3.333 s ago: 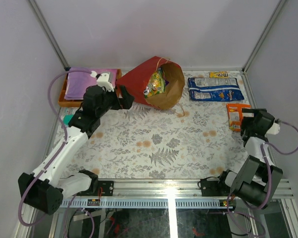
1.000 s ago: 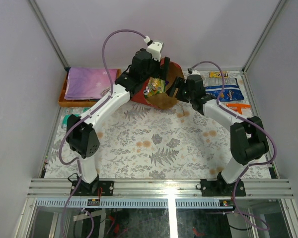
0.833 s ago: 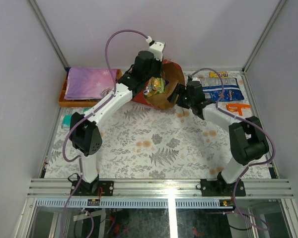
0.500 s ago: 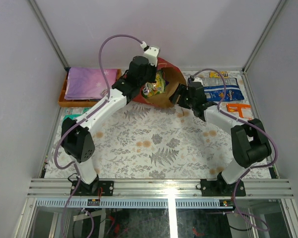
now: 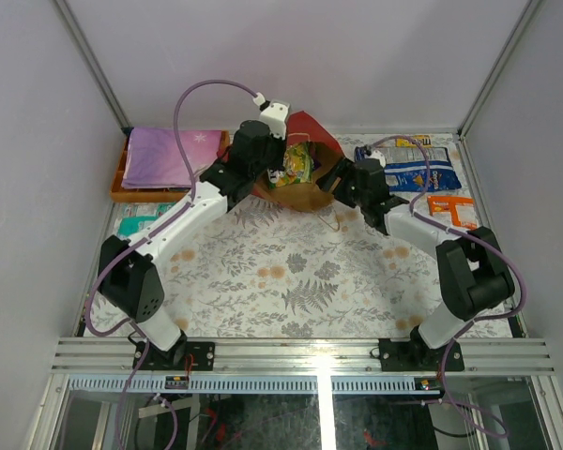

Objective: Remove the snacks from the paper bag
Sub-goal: Adjust the paper bag at the center of the board, then take out the snack from the paper bag.

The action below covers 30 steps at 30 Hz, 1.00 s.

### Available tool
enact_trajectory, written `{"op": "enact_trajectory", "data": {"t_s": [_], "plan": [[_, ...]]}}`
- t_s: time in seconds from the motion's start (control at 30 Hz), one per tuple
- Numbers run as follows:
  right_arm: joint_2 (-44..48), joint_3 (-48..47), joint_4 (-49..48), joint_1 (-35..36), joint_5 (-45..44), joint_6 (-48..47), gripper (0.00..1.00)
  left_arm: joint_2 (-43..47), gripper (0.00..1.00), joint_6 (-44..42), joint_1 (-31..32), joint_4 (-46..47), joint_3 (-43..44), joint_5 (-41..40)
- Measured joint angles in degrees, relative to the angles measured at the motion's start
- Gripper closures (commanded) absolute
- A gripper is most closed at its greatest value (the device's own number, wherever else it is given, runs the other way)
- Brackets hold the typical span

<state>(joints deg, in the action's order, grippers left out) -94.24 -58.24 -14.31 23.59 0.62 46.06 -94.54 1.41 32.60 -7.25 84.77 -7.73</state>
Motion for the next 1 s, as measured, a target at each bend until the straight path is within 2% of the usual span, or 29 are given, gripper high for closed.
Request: {"op": "enact_trajectory", "data": {"t_s": [0.17, 0.37, 0.83, 1.0], "plan": [[2.14, 6.34, -4.98, 0.61, -1.77, 7.54, 0.26, -0.37, 1.0, 2.78, 0.0, -1.22, 0.79, -0.28], [0.22, 7.19, -8.79, 1.07, -1.4, 13.07, 0.26, -0.44, 1.0, 2.62, 0.0, -3.48, 1.38, 2.16], [-12.98, -0.2, -15.43, 4.11, 1.68, 24.13, 0.3, 2.78, 1.0, -1.55, 0.0, -4.42, -1.38, 10.01], [-17.33, -2.99, -17.49, 5.31, 1.73, 28.7, 0.31, 2.78, 1.0, -3.45, 0.66, -4.79, -1.66, 9.62]]}}
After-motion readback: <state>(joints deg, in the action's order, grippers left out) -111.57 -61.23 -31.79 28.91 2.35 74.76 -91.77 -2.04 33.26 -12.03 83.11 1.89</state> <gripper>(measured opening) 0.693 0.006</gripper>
